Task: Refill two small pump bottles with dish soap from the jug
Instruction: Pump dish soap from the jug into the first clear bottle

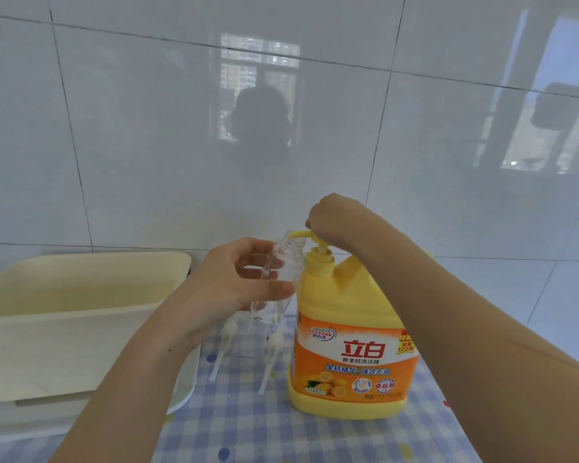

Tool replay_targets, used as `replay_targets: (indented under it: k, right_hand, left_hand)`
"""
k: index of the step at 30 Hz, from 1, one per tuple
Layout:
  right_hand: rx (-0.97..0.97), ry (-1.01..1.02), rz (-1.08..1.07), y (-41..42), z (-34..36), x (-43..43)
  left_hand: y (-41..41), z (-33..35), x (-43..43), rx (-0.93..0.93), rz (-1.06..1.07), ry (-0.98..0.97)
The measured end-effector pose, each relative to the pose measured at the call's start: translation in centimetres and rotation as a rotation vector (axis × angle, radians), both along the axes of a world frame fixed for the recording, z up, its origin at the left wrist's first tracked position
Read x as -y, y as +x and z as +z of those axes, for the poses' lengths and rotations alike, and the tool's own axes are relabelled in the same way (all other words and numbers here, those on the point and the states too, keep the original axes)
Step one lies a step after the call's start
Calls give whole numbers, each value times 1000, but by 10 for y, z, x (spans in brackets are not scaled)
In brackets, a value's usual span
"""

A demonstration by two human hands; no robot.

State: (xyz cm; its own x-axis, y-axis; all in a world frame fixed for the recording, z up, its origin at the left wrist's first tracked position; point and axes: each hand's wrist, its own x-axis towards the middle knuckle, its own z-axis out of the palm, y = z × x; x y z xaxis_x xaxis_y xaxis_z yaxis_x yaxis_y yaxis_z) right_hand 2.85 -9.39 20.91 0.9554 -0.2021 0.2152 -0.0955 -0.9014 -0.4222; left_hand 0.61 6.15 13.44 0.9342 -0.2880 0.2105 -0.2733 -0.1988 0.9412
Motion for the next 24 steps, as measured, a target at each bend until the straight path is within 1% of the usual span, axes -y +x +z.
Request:
replay_targets:
  k: [3, 6, 17, 24]
  right_hand:
    - [-60, -165, -7, -10, -4, -4]
    - [-48, -210, -13, -20, -4, -8]
    - [-54, -181, -9, -23, -6, -10]
    - [-12, -148, -8, -20, -7, -6]
  left_hand:
    - [1, 0, -3, -12, 10, 51]
    - [2, -1, -5, -12, 16, 58]
    - [1, 0, -4, -4, 38, 59]
    - [1, 0, -2, 3, 24, 49]
